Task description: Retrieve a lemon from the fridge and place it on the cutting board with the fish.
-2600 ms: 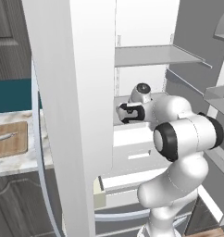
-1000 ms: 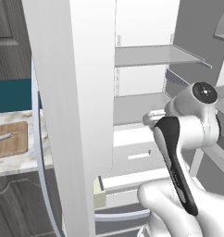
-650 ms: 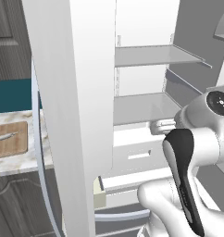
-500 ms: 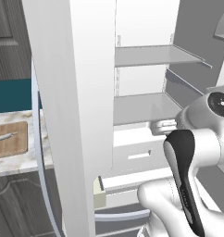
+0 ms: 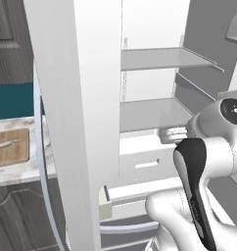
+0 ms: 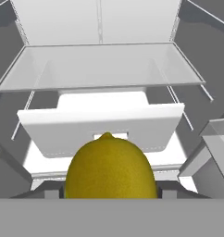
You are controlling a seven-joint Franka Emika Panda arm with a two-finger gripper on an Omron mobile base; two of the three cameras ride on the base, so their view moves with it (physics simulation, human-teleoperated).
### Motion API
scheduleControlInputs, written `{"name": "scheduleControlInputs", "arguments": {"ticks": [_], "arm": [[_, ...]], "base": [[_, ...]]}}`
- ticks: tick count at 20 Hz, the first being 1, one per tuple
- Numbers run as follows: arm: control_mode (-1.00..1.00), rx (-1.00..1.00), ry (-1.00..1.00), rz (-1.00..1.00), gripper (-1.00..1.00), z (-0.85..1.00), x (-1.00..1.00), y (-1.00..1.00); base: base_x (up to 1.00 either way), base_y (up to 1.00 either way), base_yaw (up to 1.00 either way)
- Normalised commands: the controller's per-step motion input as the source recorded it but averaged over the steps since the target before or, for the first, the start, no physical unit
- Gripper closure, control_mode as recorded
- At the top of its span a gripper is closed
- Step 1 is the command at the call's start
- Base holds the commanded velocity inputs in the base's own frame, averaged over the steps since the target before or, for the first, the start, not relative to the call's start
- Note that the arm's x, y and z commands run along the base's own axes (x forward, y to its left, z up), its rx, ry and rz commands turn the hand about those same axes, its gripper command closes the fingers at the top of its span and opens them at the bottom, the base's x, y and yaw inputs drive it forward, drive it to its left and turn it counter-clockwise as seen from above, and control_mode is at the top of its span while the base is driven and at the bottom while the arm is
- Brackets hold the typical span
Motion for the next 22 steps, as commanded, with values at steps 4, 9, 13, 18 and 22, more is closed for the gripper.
{"name": "scheduleControlInputs", "arguments": {"ticks": [4,9,13,18,22], "arm": [[1.0,0.0,0.0,0.0,1.0,0.0,0.0,0.0],[1.0,0.0,0.0,0.0,1.0,0.0,0.0,0.0],[1.0,0.0,0.0,0.0,1.0,0.0,0.0,0.0],[1.0,0.0,0.0,0.0,1.0,0.0,0.0,0.0],[1.0,0.0,0.0,0.0,1.0,0.0,0.0,0.0]], "base": [[-0.66,0.0,0.0],[-0.97,0.0,0.0],[-0.79,0.0,0.0],[-0.59,0.0,0.0],[-0.55,0.0,0.0]]}}
